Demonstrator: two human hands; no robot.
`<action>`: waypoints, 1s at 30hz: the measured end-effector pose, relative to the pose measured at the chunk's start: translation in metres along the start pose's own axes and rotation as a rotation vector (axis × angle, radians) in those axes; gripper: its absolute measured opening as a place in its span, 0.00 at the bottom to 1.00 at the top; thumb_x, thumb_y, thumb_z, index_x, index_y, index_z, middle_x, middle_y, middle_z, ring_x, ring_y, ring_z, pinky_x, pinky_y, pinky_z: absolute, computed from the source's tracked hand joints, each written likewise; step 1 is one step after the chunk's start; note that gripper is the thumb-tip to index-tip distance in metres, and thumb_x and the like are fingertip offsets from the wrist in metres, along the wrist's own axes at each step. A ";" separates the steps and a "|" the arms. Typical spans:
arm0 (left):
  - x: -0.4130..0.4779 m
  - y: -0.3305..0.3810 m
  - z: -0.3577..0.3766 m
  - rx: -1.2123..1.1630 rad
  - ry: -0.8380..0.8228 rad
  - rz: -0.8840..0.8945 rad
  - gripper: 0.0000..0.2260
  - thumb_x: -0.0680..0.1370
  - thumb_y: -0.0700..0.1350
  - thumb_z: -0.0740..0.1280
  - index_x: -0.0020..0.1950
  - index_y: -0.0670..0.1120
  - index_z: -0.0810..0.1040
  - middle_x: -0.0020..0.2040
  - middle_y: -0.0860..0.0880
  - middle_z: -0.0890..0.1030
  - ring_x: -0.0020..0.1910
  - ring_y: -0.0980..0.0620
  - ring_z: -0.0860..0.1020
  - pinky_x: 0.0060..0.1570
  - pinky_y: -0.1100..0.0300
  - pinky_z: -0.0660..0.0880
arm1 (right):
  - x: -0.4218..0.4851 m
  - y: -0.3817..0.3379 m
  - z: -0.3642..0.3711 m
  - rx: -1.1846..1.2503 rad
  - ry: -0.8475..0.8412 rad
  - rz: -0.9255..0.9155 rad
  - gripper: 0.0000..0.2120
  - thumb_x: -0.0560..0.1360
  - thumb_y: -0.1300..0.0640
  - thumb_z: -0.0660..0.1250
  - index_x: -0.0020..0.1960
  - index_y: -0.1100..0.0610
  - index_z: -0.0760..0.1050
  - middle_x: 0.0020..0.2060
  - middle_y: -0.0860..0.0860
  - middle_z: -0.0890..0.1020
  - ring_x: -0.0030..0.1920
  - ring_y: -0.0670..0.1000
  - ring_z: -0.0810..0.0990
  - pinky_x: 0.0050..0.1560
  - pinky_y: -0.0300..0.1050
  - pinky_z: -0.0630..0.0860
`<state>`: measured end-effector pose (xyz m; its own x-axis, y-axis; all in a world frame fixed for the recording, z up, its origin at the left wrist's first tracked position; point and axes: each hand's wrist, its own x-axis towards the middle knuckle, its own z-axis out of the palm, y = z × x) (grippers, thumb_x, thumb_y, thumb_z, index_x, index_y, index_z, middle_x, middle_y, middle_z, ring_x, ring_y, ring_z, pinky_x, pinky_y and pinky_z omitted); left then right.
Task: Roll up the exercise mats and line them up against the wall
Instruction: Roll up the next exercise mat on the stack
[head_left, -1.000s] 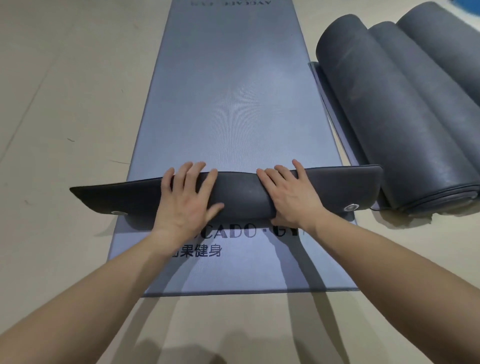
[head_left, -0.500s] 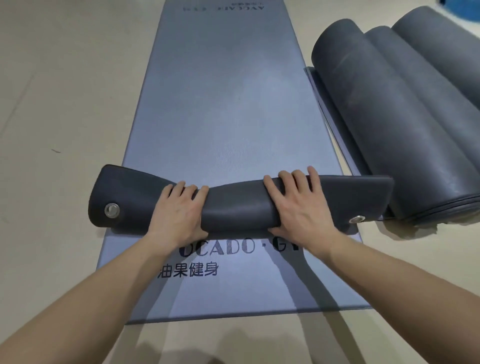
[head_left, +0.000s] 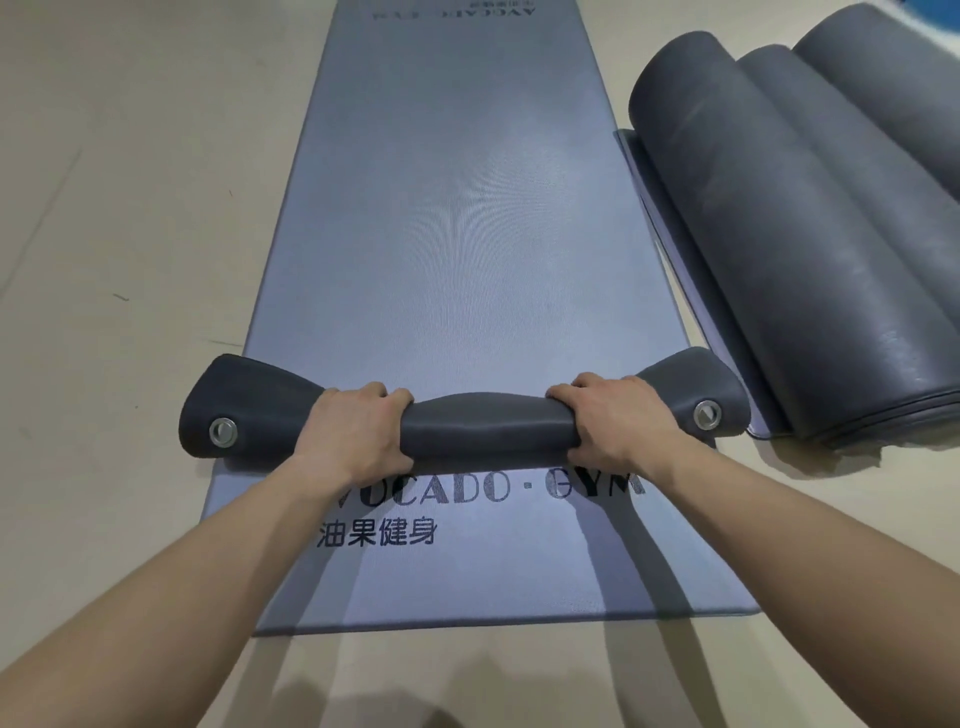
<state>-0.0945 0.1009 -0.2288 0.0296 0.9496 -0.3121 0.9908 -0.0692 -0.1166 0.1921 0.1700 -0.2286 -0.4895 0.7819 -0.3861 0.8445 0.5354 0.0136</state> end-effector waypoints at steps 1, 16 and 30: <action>-0.002 -0.001 -0.005 -0.028 -0.026 -0.005 0.22 0.71 0.61 0.70 0.63 0.56 0.75 0.51 0.54 0.79 0.46 0.48 0.79 0.43 0.55 0.71 | -0.001 -0.001 -0.008 0.009 -0.031 0.000 0.27 0.71 0.42 0.70 0.69 0.41 0.71 0.57 0.48 0.78 0.52 0.55 0.80 0.50 0.50 0.73; 0.051 -0.030 -0.065 -0.449 -0.802 0.037 0.31 0.53 0.59 0.82 0.53 0.47 0.87 0.46 0.49 0.88 0.47 0.47 0.87 0.56 0.49 0.83 | -0.024 -0.027 -0.036 -0.080 0.061 -0.025 0.47 0.61 0.23 0.71 0.71 0.48 0.64 0.56 0.49 0.78 0.54 0.56 0.78 0.54 0.53 0.75; -0.010 -0.003 0.027 0.070 0.284 0.057 0.61 0.59 0.64 0.82 0.82 0.43 0.56 0.79 0.38 0.64 0.75 0.30 0.64 0.70 0.29 0.58 | 0.077 -0.003 -0.081 0.182 -0.349 -0.104 0.36 0.58 0.35 0.82 0.59 0.43 0.69 0.51 0.43 0.79 0.53 0.53 0.79 0.56 0.53 0.76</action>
<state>-0.1017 0.0833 -0.2508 0.1302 0.9905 -0.0448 0.9753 -0.1360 -0.1741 0.1344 0.2544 -0.1836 -0.4980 0.5545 -0.6667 0.8341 0.5165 -0.1936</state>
